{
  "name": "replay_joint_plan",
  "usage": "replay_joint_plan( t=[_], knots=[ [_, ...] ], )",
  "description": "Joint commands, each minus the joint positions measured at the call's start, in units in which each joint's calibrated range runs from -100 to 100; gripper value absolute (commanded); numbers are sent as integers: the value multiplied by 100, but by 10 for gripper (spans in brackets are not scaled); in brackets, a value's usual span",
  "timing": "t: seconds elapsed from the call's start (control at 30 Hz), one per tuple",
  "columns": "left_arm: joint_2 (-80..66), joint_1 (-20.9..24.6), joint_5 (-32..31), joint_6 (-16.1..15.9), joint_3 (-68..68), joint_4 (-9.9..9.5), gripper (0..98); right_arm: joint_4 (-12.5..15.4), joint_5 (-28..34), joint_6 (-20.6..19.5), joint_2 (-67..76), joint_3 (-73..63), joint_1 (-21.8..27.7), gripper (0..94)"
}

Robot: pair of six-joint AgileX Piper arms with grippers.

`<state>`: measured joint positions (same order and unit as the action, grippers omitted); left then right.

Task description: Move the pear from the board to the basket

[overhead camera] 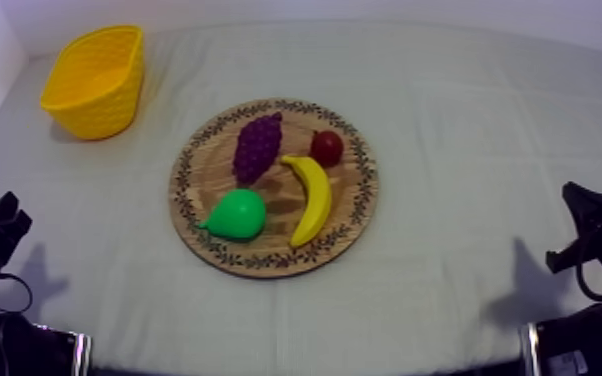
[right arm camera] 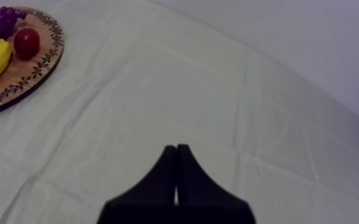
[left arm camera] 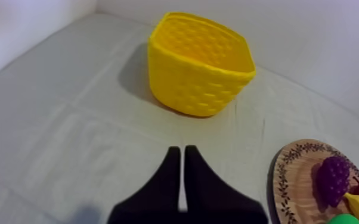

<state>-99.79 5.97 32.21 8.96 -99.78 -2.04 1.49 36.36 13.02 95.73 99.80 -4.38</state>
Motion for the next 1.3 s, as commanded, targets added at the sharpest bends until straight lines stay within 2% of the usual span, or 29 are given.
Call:
replay_joint_plan(
  t=[0.0,0.87,1.1,1.27],
  knots=[
    [-4,0,4,0,1,1,0,0,2,-1,3,-2,2,4],
    [-4,-21,69,-9,10,12,0,0,2,-1,3,-2,2,4],
    [-4,-455,135,-160,47,36,0,0,2,-1,3,-2,2,4],
    [74,-789,116,-221,73,188,0,0,2,-1,3,-2,2,4]
  ],
)
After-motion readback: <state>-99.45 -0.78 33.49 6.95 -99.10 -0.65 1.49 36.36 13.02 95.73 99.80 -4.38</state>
